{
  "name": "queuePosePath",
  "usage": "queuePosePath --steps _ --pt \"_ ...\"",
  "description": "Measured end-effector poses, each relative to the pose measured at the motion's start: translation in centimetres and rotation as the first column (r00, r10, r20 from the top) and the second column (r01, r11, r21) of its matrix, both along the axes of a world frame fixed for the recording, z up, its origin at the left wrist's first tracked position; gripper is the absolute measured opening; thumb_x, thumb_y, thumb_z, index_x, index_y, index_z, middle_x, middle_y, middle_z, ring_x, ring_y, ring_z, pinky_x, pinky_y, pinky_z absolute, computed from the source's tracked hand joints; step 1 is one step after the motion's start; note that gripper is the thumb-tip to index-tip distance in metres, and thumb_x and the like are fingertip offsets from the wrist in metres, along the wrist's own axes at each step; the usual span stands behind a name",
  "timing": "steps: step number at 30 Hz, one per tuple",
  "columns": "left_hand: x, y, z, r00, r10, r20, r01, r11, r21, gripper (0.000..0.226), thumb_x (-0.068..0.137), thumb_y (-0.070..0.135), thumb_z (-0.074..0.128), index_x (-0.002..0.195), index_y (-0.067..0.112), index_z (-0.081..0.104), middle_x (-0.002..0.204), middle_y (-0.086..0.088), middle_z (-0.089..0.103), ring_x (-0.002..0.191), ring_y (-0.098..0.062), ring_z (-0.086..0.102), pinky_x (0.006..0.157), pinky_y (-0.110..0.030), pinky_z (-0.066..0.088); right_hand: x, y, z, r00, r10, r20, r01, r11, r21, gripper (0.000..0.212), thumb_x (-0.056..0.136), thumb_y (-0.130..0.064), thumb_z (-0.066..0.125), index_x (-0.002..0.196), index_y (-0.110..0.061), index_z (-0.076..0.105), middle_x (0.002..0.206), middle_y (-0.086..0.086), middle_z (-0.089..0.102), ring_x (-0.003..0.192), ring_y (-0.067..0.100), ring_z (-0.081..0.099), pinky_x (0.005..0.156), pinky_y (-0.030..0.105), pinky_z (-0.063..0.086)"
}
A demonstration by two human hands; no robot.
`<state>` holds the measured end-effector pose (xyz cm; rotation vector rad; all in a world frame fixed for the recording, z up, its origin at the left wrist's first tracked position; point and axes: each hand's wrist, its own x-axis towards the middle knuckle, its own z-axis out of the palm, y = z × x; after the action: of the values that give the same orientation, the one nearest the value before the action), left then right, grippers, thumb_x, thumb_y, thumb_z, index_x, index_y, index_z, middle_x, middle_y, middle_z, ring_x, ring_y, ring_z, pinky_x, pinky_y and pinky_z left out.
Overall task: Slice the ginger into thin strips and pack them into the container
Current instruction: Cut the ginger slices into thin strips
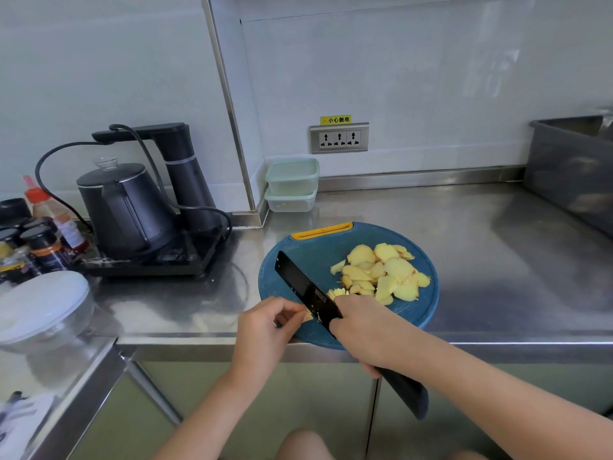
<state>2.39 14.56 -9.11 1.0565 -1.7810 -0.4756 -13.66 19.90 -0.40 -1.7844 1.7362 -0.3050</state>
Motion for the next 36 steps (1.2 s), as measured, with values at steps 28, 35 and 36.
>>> queuePosePath --steps 28,35,36 --pt "0.6 -1.0 1.2 0.988 -0.119 0.094 0.115 0.992 0.052 0.023 0.066 -0.010 0.075 0.061 0.011 0.067 0.061 0.007 0.063 0.052 -0.004 0.051 0.051 -0.012 0.041 0.6 -1.4 -0.3 0.987 0.065 -0.148 -0.061 0.998 0.033 0.027 0.092 -0.011 0.039 0.066 -0.018 0.038 0.068 0.000 0.042 0.056 0.011 0.038 0.055 0.024 0.039" --pt "0.7 -1.2 1.1 0.984 -0.137 0.109 0.133 0.990 0.042 0.033 0.064 -0.012 0.075 0.060 0.019 0.066 0.064 0.010 0.061 0.052 -0.003 0.049 0.053 -0.007 0.037 1.0 -1.5 -0.5 0.982 0.068 -0.177 -0.063 0.998 0.031 0.028 0.092 -0.009 0.038 0.065 -0.017 0.035 0.068 0.001 0.041 0.055 0.011 0.036 0.054 0.023 0.037" --pt "0.7 -1.2 1.1 0.984 -0.136 0.116 0.132 0.990 0.040 0.032 0.063 -0.012 0.075 0.060 0.019 0.065 0.062 0.013 0.060 0.052 -0.003 0.050 0.053 -0.007 0.037 1.0 -1.5 -0.4 0.981 0.067 -0.182 -0.062 0.998 0.030 0.028 0.092 -0.010 0.038 0.065 -0.017 0.035 0.068 0.001 0.041 0.055 0.011 0.036 0.054 0.023 0.037"
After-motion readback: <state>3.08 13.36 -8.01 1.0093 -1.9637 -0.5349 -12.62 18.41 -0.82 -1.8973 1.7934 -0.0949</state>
